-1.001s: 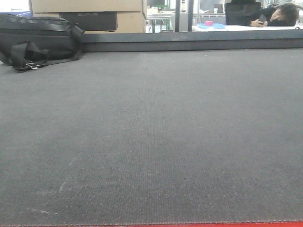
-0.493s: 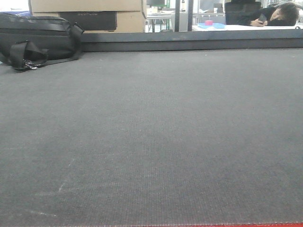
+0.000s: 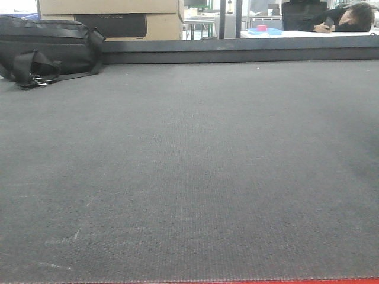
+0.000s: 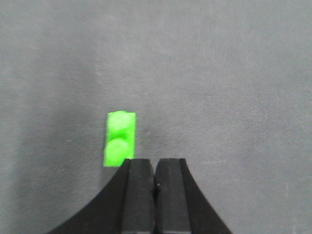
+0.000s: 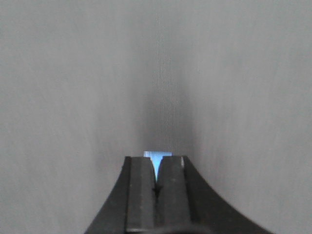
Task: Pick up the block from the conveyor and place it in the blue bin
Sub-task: 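Close left gripper on green block and right gripper on blue block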
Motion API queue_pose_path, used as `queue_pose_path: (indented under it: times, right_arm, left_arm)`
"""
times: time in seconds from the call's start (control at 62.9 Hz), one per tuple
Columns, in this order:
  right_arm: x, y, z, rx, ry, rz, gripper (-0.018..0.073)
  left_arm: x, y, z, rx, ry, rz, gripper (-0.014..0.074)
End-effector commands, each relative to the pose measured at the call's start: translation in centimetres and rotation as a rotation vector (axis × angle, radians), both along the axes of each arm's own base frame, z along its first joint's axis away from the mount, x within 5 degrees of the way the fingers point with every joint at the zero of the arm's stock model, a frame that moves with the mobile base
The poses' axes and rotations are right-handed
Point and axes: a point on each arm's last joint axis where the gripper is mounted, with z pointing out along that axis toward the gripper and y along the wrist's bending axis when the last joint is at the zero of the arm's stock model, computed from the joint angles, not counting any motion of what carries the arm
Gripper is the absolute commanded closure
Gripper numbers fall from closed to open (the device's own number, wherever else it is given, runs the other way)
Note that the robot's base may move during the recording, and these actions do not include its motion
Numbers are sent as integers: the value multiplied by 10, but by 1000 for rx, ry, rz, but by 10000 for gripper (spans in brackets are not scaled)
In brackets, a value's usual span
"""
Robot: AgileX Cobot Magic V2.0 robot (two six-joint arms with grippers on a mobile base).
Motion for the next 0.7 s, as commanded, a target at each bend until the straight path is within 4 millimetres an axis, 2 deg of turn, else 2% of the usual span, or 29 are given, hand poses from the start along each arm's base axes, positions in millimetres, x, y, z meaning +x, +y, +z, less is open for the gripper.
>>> queue_pose_path:
  times: [0.0,0.254,0.35,0.429,0.524,0.572,0.683]
  right_arm:
    - [9,0,-13,-13,117,8,721]
    - [39,2,-60,-25,365,12,701]
    - [46,2,-70,-26,403,12,588]
    - [53,3,-77,-27,403,10,407]
    - [62,3,-86,-27,404,8,246]
    - [66,3,-92,-27,416,6,214]
    - [74,4,-106,-22,447,-11,210]
  left_arm:
    - [18,-2,-3,-31,38,2,707]
    - [45,-5,-30,-54,149,5,707]
    - [47,-6,-33,-58,166,5,707]
    - [47,-6,-34,-58,168,5,707]
    - [48,-6,-35,-60,168,5,707]
    - [48,-6,-35,-60,168,5,707]
    - [48,-6,-35,-60,168,5,707]
